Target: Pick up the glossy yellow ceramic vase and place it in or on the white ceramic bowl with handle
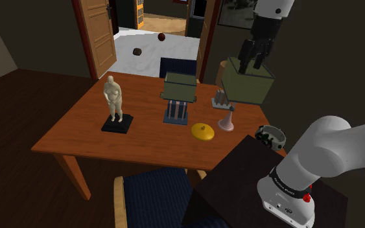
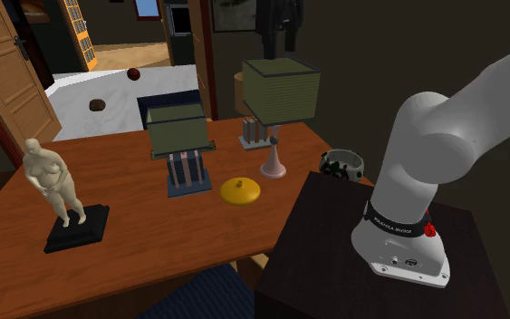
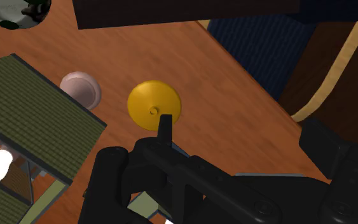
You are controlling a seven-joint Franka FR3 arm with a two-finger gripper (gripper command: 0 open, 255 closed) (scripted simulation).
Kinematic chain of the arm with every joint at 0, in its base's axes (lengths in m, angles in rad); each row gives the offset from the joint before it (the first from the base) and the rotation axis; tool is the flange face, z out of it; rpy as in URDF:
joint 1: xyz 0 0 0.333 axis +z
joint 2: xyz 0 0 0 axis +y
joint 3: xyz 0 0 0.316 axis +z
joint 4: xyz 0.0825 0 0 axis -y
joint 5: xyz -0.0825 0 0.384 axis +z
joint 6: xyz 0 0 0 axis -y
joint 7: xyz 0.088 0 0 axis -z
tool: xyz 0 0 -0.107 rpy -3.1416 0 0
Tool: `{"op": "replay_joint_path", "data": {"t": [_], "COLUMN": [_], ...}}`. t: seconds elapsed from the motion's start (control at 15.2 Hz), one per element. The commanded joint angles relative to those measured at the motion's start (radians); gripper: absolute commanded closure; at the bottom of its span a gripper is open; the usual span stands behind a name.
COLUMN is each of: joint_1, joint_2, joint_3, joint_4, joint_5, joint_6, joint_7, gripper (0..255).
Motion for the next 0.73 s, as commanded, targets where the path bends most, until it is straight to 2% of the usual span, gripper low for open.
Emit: {"op": "replay_joint_path", "data": {"t": [0.0,0.66], "joint_1": [0.0,-0.026], "joint_2": [0.0,0.189], "joint_3": [0.0,-0.047], "joint_4": [0.0,-0.161], "joint_5": [0.0,-0.032], "joint_6": [0.0,0.315], "joint_7": [0.0,-0.055], "gripper": [0,0]}}
